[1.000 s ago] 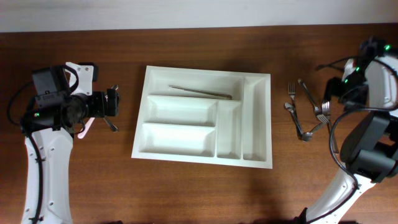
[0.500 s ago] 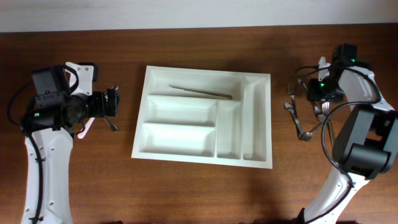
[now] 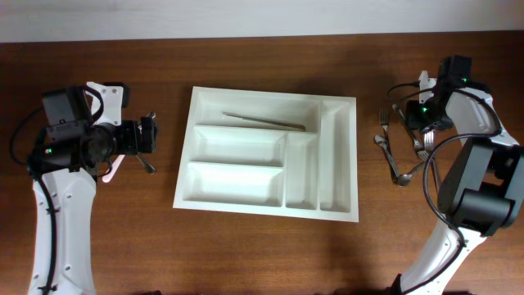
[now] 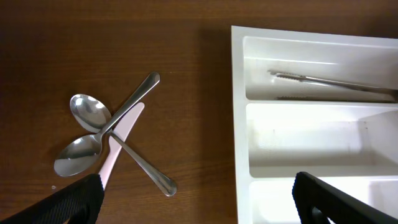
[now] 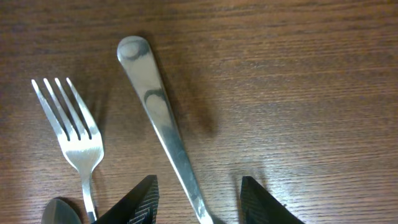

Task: Pack container
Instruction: 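Grasp a fork with the right gripper and carry it to the tray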

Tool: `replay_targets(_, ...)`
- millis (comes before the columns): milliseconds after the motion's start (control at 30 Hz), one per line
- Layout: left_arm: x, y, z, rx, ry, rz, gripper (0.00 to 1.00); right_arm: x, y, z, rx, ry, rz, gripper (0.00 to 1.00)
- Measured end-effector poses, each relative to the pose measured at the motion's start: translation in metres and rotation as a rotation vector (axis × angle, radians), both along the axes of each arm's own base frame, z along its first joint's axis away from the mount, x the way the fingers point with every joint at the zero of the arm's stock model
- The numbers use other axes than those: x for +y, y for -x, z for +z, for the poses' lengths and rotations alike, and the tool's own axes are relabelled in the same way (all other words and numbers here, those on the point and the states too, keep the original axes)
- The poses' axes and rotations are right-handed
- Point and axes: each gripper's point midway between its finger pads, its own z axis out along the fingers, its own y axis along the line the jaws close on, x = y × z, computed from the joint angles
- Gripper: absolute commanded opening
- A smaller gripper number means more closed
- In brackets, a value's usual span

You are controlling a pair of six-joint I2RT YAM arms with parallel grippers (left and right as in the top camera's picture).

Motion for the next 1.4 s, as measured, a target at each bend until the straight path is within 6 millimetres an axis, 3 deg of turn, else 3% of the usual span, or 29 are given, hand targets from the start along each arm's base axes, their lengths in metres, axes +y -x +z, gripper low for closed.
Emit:
replay_targets(300, 0.0, 0.0, 0.0, 0.0, 0.0, 0.0, 0.99, 0.004, 0.007, -0.027, 0.063, -0.029, 0.003, 0.41)
replay_targets(400, 0.0, 0.0, 0.0, 0.0, 0.0, 0.0, 0.99, 0.005, 0.008, -0.027, 0.065, -0.033, 0.007, 0.32)
replay_targets(600, 0.0, 0.0, 0.0, 0.0, 0.0, 0.0, 0.99, 0.006, 0.012, -0.028, 0.084, -0.037, 0.011, 0.23)
replay_targets(800, 0.0, 0.0, 0.0, 0.0, 0.0, 0.0, 0.99, 0.007, 0.018, -0.028, 0.109, -0.04, 0.015, 0.05)
replay_targets(1233, 0.0, 0.0, 0.0, 0.0, 0.0, 0.0, 0.99, 0.002, 0.032, -0.025, 0.175, -0.022, -0.072, 0.04)
replay_targets(1400, 0.0, 0.0, 0.0, 0.0, 0.0, 0.0, 0.99, 0.003, 0.034, -0.002, 0.206, -0.033, -0.096, 0.04)
